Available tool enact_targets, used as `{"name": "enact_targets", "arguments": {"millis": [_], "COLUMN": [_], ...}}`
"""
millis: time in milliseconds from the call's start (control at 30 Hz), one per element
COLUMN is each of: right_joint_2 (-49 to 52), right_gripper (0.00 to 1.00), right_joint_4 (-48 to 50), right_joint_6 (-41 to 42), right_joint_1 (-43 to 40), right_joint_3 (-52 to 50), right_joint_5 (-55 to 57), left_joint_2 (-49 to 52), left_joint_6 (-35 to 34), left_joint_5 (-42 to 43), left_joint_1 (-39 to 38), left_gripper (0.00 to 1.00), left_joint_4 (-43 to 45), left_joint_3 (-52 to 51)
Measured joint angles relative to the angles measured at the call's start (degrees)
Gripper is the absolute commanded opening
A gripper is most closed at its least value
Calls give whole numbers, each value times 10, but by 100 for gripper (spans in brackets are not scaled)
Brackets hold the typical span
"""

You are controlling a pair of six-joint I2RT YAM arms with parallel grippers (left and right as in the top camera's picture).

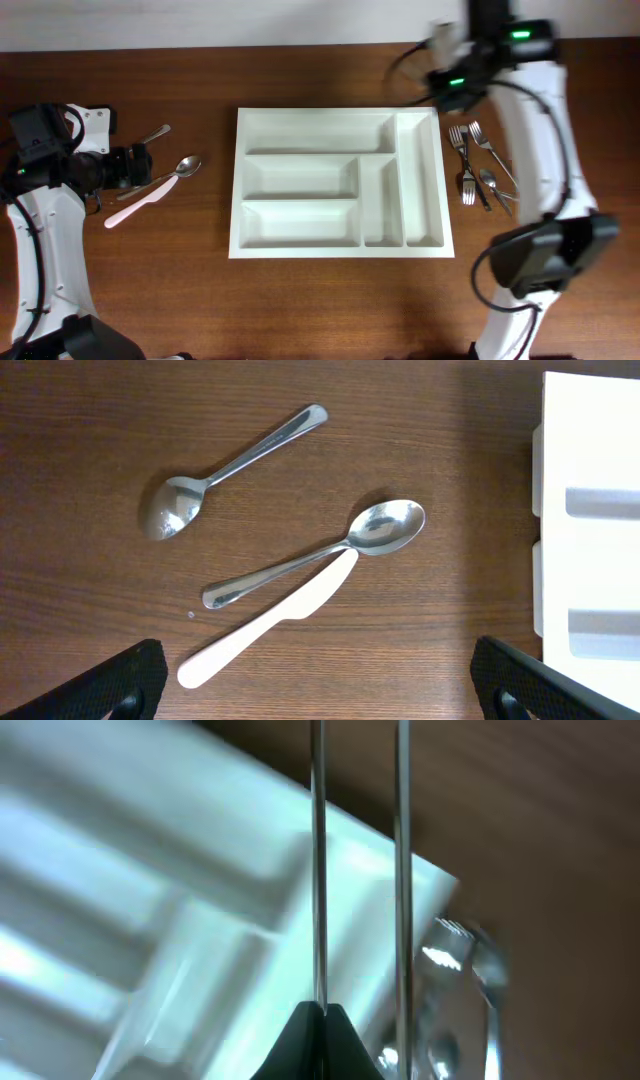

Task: Pack container
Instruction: 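Lift the tongs with the right gripper and carry them over the tray, then lower the tongs into the tray's top compartment and open the right gripper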

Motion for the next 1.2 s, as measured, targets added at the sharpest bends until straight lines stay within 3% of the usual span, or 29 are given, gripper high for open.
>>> {"name": "enact_targets", "arguments": {"millis": [200, 367, 733, 1200], "right_joint_2": [50, 104, 195, 205], "right_gripper": [4, 4, 4, 4], "right_joint_4": [23, 61, 107, 101], "right_joint_6": [-173, -250, -284, -311], "right_joint_1": [106, 131, 130, 127], "right_joint_3": [0, -1, -1, -2], "right_joint_5": [-10, -15, -19, -18], "left_joint_2": [0, 0, 0, 0], "left_joint_6": [0, 0, 0, 0], "left_joint_5": [0, 0, 0, 0], "left_joint_1": [0, 0, 0, 0], "left_gripper": [99, 99, 99, 99], "left_joint_4": [0, 0, 0, 0], "left_joint_3": [0, 0, 0, 0]}}
